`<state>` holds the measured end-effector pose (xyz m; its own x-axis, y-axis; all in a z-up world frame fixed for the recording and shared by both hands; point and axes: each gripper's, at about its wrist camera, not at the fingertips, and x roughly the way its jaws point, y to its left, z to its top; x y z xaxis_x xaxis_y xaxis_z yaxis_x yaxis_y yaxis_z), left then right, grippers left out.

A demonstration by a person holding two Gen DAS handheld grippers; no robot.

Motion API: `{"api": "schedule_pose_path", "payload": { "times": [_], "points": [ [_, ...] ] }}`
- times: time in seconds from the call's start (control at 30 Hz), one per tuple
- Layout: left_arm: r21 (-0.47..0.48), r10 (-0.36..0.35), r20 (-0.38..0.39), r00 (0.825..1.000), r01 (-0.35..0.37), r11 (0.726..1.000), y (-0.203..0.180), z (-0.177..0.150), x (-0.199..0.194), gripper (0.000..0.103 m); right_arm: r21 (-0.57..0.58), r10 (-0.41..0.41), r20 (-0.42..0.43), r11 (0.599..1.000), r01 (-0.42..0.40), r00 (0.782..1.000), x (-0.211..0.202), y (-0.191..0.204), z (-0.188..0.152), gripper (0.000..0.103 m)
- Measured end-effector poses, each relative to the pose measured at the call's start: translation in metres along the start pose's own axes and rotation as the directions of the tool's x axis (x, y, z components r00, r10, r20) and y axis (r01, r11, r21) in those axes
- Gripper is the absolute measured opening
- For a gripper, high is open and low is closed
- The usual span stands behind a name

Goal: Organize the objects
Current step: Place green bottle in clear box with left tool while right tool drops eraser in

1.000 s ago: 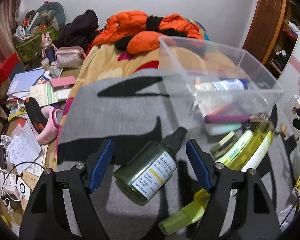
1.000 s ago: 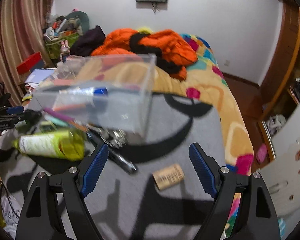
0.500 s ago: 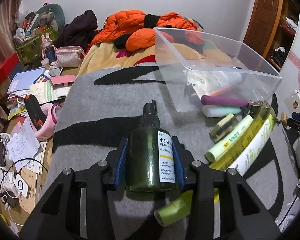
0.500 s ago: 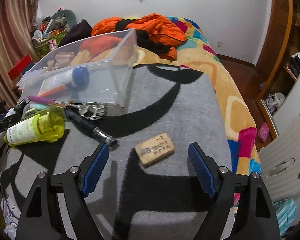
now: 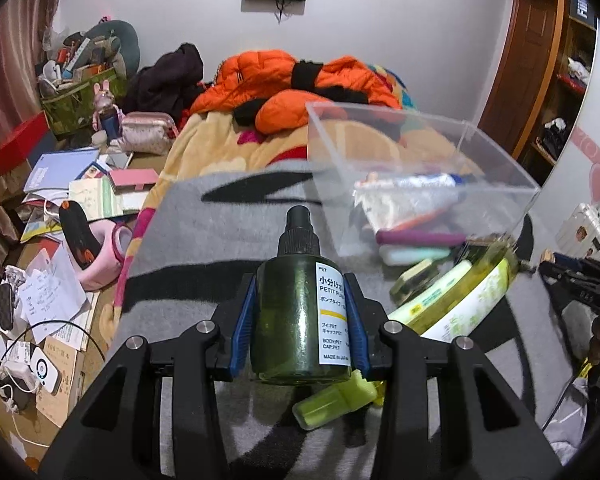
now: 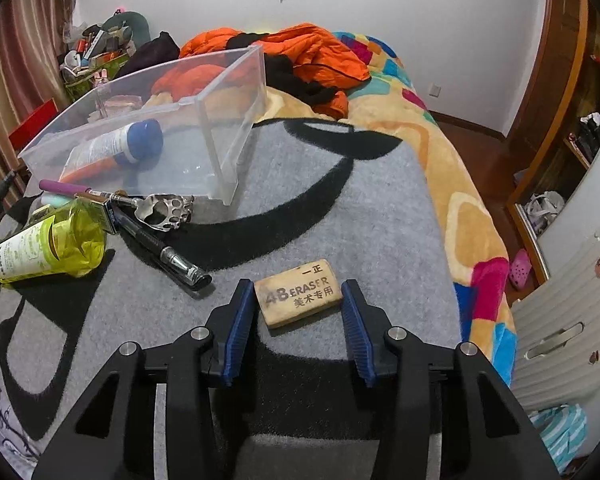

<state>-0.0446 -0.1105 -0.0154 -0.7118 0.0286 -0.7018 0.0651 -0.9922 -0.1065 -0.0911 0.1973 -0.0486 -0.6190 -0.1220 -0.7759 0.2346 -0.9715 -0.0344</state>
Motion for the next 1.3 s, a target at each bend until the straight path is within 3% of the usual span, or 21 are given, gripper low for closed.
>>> {"api": "schedule_pose_path", "payload": {
  "times": [0.4, 0.77, 1.0, 1.3],
  "points": [
    [0.030, -0.040, 0.088, 0.995, 0.038, 0.999, -0.023, 0.028, -0.022, 0.041, 0.007, 0.063, 0.159, 0.998, -0.065, 0.985, -0.048, 0.005, 0.033, 0.041],
    [0.052, -0.085, 0.121, 0.989, 0.080, 0.995, -0.044, 0.060, -0.012, 0.041, -0.036, 0.128, 0.243, 0.992, -0.123, 0.962, -0.059, 0.027, 0.068, 0.041],
    [0.052, -0.101, 0.113, 0.988, 0.095, 0.994, -0.053, 0.083, 0.005, 0.041, -0.066, 0.173, 0.256, 0.985, -0.161, 0.951, -0.052, 0.040, 0.095, 0.041],
    [0.073, -0.089, 0.072, 0.993, 0.083, 0.994, -0.065, 0.099, 0.036, 0.041, -0.090, 0.189, 0.203, 0.981, -0.173, 0.961, -0.019, 0.062, 0.114, 0.041]
  ]
}}
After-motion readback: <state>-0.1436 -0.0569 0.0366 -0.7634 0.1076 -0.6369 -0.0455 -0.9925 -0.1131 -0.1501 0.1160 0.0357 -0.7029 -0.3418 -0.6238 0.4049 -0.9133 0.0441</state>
